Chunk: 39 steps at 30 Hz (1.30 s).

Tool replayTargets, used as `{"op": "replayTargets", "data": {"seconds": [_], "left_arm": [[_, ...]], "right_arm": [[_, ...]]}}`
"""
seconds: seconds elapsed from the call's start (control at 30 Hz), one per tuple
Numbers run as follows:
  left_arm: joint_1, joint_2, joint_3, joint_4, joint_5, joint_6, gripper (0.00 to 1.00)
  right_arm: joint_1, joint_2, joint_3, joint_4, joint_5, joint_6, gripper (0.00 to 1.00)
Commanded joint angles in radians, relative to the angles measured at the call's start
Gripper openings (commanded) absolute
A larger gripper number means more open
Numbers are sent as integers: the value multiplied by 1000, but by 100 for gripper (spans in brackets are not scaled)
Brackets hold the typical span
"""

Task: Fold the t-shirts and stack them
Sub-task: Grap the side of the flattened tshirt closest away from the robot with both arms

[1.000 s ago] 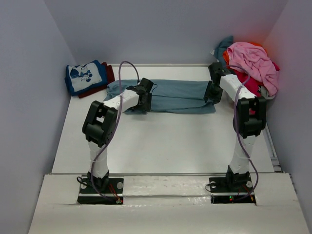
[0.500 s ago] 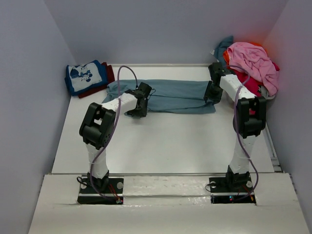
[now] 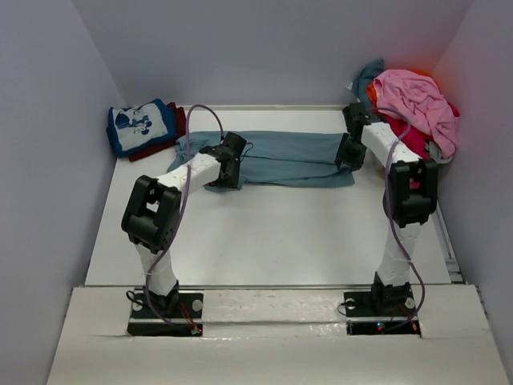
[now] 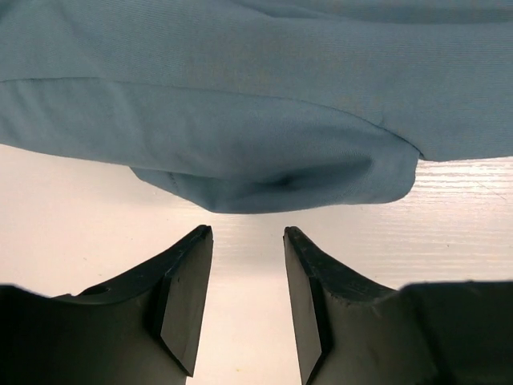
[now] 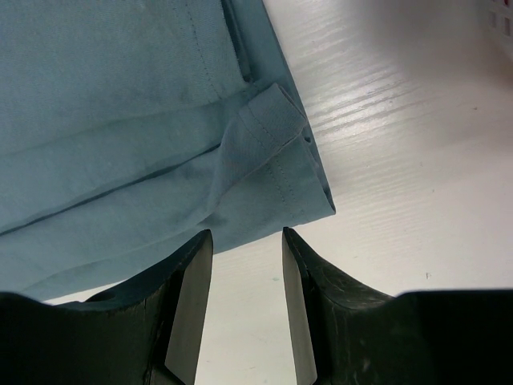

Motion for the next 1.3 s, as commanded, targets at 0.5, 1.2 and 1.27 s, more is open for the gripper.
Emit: {"op": "replayTargets", "data": {"seconds": [0.5,1.2,1.27], "left_arm": [[-3,59,-6,56,28,0,51],[-3,-27,15,10,-57,-56,6],[-3,-48,31,-13,-76,-65,6]], "right_arm": [[1,-56,-4,-2,7,0,46],[1,-65,-27,7,-12,-3,46],[1,-70,-29,5,-15,-3,46]]}}
